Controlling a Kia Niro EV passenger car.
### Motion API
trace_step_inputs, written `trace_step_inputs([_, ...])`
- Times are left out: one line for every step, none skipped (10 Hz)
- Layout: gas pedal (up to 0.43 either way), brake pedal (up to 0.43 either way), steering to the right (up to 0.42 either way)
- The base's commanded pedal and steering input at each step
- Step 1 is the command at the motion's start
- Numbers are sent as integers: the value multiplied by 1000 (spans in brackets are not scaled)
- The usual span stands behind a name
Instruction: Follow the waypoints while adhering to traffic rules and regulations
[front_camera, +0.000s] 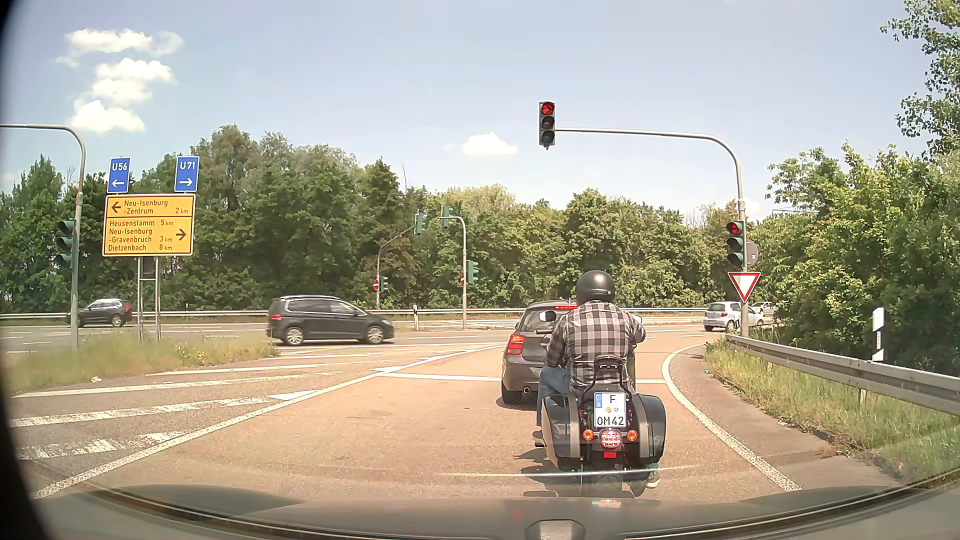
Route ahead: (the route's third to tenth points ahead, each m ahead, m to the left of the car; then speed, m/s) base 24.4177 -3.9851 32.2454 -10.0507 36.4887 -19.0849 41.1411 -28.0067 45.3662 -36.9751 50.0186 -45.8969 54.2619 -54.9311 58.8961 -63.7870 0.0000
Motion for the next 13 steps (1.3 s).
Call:
trace_step_inputs([0, 378, 30])
trace_step_inputs([0, 384, 30])
trace_step_inputs([0, 378, 30])
trace_step_inputs([0, 378, 30])
trace_step_inputs([0, 378, 30])
trace_step_inputs([0, 372, 30])
trace_step_inputs([0, 378, 30])
trace_step_inputs([0, 378, 30])
trace_step_inputs([0, 372, 30])
trace_step_inputs([0, 372, 30])
trace_step_inputs([0, 372, 30])
trace_step_inputs([0, 372, 30])
trace_step_inputs([0, 372, 30])
